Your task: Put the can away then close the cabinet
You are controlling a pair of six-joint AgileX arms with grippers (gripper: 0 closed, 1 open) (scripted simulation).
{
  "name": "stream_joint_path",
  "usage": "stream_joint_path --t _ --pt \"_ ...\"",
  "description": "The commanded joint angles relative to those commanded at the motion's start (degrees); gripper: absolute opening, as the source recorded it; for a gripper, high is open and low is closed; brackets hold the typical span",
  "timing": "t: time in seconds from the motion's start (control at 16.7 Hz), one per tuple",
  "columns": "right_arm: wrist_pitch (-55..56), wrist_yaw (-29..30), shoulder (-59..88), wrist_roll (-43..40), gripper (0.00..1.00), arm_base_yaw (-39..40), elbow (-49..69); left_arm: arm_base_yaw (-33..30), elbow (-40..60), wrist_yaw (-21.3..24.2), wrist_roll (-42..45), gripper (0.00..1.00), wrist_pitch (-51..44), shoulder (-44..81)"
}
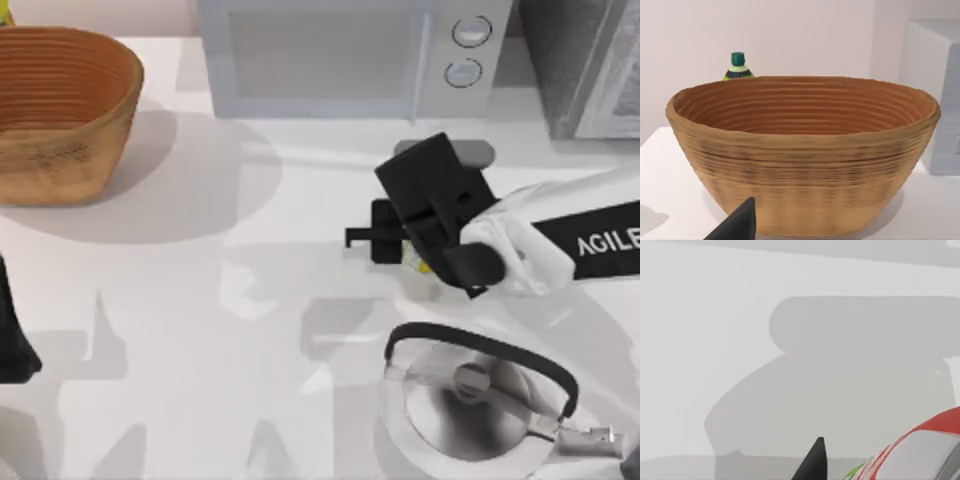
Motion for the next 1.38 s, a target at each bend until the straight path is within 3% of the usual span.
stream_joint_path --t 0.3,0.36,0.96,1.38 --pt "0.0 0.0 0.0 0.0 0.02 0.0 0.0 0.0 0.0 0.0 0.0 1.0 0.0 0.0" --pt "0.0 0.0 0.0 0.0 0.0 0.0 0.0 0.0 0.0 0.0 0.0 1.0 0.0 0.0" --pt "-0.9 0.0 -0.4 0.1 0.0 0.1 0.6 0.0 0.0 0.0 0.0 1.0 0.0 0.0" --pt "-19.4 -0.1 -7.2 0.3 0.0 0.0 11.4 0.0 0.0 0.0 0.0 1.0 0.0 0.0"
